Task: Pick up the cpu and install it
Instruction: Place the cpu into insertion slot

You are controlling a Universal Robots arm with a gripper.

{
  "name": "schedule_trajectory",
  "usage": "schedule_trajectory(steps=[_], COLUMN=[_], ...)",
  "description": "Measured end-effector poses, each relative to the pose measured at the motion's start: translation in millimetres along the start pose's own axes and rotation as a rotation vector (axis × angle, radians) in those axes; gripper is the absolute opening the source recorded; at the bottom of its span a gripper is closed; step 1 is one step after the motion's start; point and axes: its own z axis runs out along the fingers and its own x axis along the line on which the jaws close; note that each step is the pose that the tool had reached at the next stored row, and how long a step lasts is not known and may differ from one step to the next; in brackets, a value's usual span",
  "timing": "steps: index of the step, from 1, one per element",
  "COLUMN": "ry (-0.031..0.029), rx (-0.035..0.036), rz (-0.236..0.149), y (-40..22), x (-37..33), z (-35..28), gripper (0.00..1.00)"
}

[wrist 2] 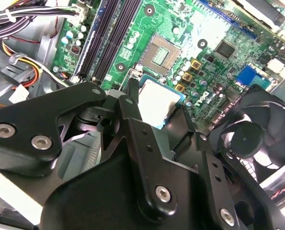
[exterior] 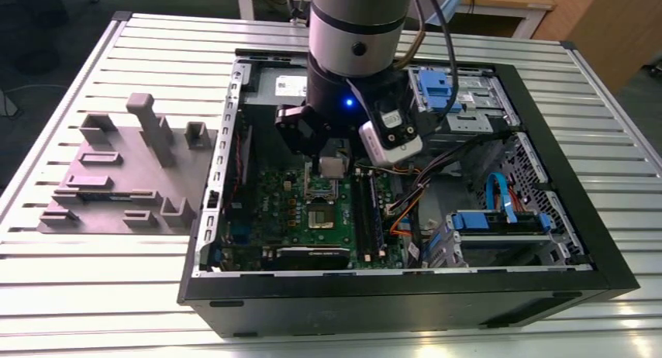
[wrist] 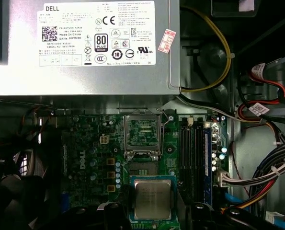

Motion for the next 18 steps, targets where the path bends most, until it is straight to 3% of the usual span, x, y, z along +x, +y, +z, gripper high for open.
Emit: schedule_trajectory(steps=[18], ry=[0.0000], rx=[0.0000], rz=[0.000], y=[-0.4], x=[-0.1], z=[16.6], gripper=[0.47])
